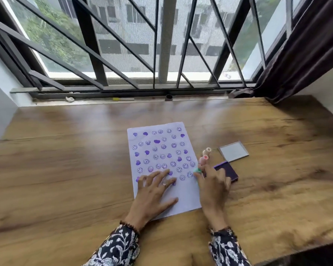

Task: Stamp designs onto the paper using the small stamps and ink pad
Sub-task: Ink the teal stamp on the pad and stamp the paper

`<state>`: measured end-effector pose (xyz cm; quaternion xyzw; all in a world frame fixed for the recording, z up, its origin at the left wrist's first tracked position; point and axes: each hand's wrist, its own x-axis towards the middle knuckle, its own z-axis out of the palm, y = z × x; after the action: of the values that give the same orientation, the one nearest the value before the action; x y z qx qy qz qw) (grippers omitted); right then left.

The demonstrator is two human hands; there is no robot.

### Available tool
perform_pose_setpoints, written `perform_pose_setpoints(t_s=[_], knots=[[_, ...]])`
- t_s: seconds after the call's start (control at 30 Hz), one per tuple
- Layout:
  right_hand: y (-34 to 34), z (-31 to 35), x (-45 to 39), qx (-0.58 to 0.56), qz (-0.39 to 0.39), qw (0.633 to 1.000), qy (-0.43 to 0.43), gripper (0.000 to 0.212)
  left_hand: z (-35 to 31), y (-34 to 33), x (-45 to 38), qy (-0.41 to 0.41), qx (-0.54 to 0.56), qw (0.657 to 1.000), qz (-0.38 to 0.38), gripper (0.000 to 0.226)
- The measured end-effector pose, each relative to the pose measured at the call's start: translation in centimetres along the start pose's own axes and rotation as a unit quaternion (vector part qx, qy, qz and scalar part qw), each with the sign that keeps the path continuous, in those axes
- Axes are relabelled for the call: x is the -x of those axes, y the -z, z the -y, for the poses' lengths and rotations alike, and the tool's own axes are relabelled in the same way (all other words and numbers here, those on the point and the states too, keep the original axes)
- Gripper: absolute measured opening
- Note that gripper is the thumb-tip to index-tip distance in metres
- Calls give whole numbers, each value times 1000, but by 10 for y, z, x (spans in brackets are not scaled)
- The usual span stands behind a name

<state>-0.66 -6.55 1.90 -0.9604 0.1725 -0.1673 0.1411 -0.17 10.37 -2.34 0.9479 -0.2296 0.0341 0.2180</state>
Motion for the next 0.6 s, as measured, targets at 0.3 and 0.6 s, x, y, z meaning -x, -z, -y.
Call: perform_pose_setpoints(t_s=[0.3,0.6], knots=[[-1,-6,-3,21,-16,999,36,39,0,1,2,12,27,999,33,53],[5,-23,-13,-295,67,941,-154,17,1,2,0,22,34,998,55,53]])
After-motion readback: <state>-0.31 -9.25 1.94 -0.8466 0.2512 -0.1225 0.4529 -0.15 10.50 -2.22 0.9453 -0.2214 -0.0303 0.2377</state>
